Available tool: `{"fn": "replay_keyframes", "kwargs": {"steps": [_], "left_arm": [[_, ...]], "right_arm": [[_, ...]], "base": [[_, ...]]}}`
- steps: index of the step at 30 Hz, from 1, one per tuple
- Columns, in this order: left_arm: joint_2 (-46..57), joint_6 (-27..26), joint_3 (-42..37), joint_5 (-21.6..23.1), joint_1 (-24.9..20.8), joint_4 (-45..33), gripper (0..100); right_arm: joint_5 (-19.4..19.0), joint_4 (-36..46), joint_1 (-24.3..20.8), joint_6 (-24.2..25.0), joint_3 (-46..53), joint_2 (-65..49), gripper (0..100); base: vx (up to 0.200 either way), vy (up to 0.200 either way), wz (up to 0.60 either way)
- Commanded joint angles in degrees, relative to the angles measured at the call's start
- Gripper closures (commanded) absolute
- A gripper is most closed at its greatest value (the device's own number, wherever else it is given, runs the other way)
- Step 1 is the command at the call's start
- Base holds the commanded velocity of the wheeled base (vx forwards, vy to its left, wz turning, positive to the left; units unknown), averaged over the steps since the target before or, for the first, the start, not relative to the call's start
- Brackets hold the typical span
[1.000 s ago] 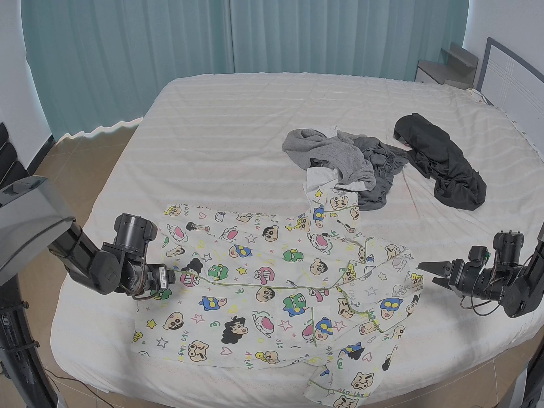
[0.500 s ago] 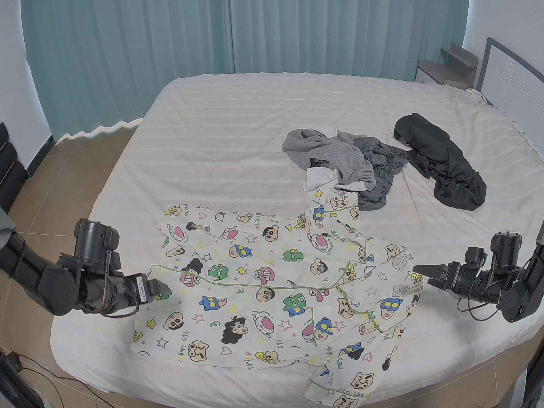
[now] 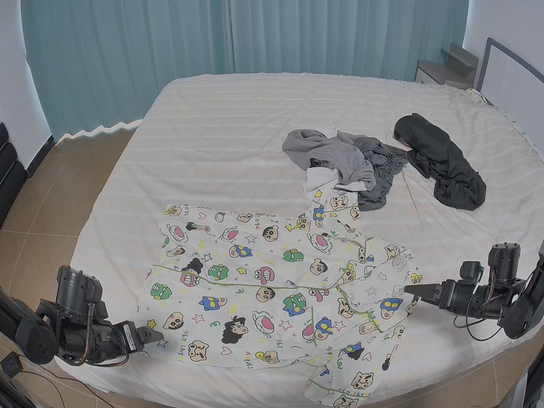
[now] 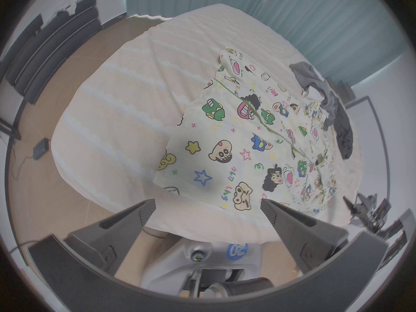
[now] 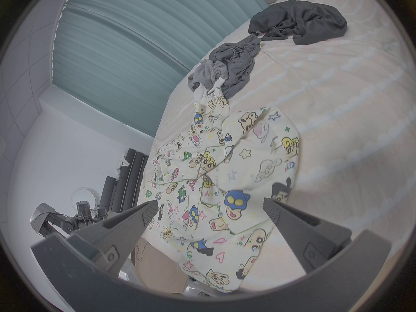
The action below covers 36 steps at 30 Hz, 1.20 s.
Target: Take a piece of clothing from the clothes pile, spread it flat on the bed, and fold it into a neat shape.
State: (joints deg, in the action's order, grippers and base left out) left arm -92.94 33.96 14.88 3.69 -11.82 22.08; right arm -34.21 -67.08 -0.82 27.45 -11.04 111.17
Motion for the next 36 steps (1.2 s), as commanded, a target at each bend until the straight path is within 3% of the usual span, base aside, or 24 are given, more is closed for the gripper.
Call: {"fn": "replay_keyframes", "kwargs": {"steps": [1,6,21,28,30,36], "left_arm": [[3.1,3.3,-2.1,0.4,-1.9,1.9,0],[3.1,5.4,-3.6,0.3,-4.1,3.5,0],[1.4,8.2,-4.9,0.3,-3.7,4.0,0],[-1.9,8.3,-4.6,-0.1,-2.1,5.6,0],[-4.8,9.1,-3.0,-1.2,-0.7,8.0,0],[-20.4,11.6,2.7,-11.4,0.0,18.5,0]], "right_arm": [[0.0,-0.1,-0.5,0.0,2.4,-1.0,0],[0.1,-0.1,-1.0,-0.1,3.8,-1.0,0],[0.2,-0.6,-1.3,-0.2,5.0,-1.1,0],[0.2,-5.2,-1.3,-0.2,7.4,-0.4,0],[0.2,-6.1,-1.7,-0.1,7.4,0.1,0],[0.3,-7.2,-2.9,0.0,7.3,1.0,0]], "base": [[0.000,0.000,0.00],[0.000,0.000,0.00],[-0.200,0.000,0.00],[0.000,0.000,0.00],[0.000,0.000,0.00],[0.000,0.000,0.00]]}}
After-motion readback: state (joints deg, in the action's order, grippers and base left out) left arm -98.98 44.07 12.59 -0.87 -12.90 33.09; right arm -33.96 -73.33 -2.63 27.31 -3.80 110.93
